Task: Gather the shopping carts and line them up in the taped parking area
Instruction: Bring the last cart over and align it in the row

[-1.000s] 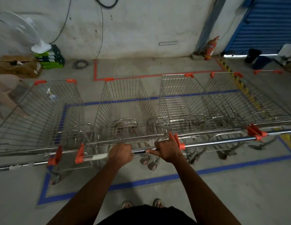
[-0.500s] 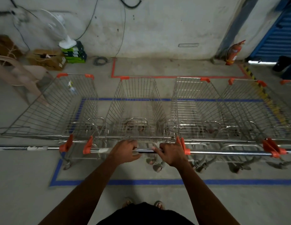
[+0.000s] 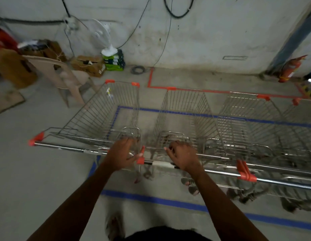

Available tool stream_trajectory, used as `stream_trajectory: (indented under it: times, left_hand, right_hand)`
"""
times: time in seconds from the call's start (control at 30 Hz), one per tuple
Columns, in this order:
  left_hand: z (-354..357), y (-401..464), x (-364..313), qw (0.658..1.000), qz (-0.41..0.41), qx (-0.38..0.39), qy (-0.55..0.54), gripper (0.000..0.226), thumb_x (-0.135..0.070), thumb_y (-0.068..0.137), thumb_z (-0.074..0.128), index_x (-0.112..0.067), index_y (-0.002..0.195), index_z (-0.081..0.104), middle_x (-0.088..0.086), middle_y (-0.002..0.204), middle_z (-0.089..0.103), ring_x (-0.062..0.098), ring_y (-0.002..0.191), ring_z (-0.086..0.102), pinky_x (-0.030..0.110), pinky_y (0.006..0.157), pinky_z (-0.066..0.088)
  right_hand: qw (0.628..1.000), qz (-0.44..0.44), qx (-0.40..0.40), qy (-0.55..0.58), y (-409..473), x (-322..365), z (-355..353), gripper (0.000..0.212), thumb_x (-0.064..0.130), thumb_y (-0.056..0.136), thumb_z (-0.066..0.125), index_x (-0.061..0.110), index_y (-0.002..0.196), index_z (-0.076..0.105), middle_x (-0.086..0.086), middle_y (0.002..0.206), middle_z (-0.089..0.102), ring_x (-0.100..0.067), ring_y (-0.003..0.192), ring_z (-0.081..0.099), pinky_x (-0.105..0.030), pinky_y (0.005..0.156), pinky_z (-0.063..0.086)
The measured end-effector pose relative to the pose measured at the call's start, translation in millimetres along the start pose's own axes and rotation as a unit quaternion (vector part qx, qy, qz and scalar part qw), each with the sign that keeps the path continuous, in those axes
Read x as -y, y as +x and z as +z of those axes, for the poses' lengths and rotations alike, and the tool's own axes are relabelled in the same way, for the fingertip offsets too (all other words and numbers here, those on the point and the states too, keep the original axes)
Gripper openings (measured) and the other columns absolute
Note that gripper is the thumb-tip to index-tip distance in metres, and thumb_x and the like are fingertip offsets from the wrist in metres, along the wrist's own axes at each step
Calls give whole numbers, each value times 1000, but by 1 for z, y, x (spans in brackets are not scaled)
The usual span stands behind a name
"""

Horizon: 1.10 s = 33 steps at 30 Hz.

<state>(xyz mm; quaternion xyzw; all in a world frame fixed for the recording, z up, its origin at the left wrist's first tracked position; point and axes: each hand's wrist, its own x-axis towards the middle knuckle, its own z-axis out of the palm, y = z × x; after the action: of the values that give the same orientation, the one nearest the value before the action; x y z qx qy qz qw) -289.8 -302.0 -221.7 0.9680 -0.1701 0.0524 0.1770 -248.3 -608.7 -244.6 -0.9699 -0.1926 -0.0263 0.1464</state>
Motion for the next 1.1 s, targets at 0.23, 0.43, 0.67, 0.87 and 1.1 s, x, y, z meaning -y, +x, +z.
stream_trajectory:
  times: [0.23,0.43,0.67,0.87,1.1]
  left_hand:
    - [-59,-63,177,997,14,60,42,72,-79,69,69,-29,121,63,-17,105,63,4,86,61,26,75,50]
    - [-59,-58,260,965,-26,182,188,41,-58,83,54,-26,102,72,0,95,75,25,88,72,35,71,56]
    - [-38,-46,248,955,-53,211,202,41,-58,83,54,-23,93,73,1,89,73,22,82,70,33,73,57]
    - [-32,-45,228,956,-49,193,214,39,-58,85,53,-26,96,71,-3,86,71,17,80,68,30,72,54]
    - [-37,-50,225,958,-43,191,210,32,-51,88,55,-25,96,70,-4,91,71,17,83,66,30,71,50]
  right_hand:
    - [989,-114,-44,84,57,181,49,22,31,100,48,18,114,60,-4,106,61,-21,95,57,-39,86,49]
    - [991,-86,83,57,70,264,110,46,46,103,41,23,142,46,-8,130,64,-30,119,60,-66,119,18]
    - [995,14,51,-82,80,275,104,84,76,99,7,19,109,69,-6,100,75,-26,107,68,-64,121,7]
    - [995,37,48,-73,74,263,99,83,80,98,10,21,95,69,0,89,73,-19,95,69,-60,123,6]
    - [994,52,56,-75,68,266,109,84,82,96,10,23,99,70,-2,93,75,-22,98,70,-59,123,4]
